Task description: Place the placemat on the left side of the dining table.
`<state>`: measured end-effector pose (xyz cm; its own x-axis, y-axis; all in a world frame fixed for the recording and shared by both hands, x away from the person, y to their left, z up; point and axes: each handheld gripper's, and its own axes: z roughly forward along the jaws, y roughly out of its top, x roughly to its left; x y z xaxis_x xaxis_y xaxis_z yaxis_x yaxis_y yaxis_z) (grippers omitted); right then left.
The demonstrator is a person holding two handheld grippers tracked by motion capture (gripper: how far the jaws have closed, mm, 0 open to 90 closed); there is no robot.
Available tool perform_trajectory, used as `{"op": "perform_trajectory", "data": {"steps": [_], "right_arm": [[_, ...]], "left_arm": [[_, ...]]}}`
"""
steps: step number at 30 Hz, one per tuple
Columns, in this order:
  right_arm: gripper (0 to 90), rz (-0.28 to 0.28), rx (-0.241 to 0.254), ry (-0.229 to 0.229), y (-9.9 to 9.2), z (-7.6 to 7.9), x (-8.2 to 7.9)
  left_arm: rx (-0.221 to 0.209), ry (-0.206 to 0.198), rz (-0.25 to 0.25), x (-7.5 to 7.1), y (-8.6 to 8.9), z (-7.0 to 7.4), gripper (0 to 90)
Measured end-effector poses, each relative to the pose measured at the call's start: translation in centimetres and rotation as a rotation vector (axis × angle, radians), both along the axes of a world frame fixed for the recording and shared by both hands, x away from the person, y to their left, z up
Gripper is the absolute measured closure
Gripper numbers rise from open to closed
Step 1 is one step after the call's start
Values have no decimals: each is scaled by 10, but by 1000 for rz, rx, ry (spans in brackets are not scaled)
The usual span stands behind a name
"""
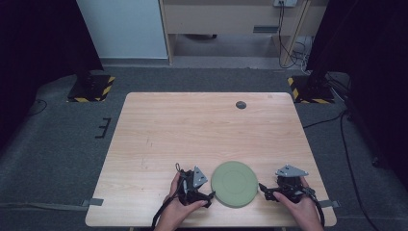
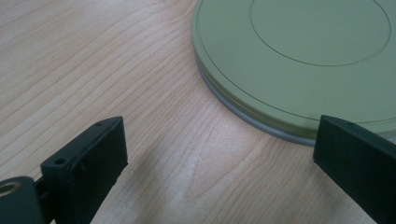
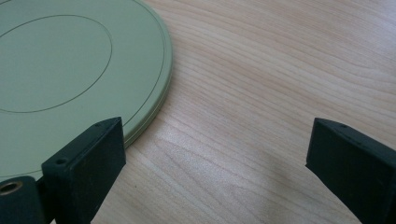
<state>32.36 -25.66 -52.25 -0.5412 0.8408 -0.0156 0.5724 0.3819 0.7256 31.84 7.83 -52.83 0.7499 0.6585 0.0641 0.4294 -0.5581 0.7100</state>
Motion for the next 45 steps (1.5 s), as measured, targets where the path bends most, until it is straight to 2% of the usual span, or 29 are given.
{"op": "perform_trajectory", "data": {"steps": [17,45], "right_arm": [[49,34,-24,12,8,-3,-1],[39,-10,-30,-2,12,-4,1]], "left_arm": [[-2,-10,-5,-1,-4,0,8],[-7,-11,26,6,-2,0,0]]}}
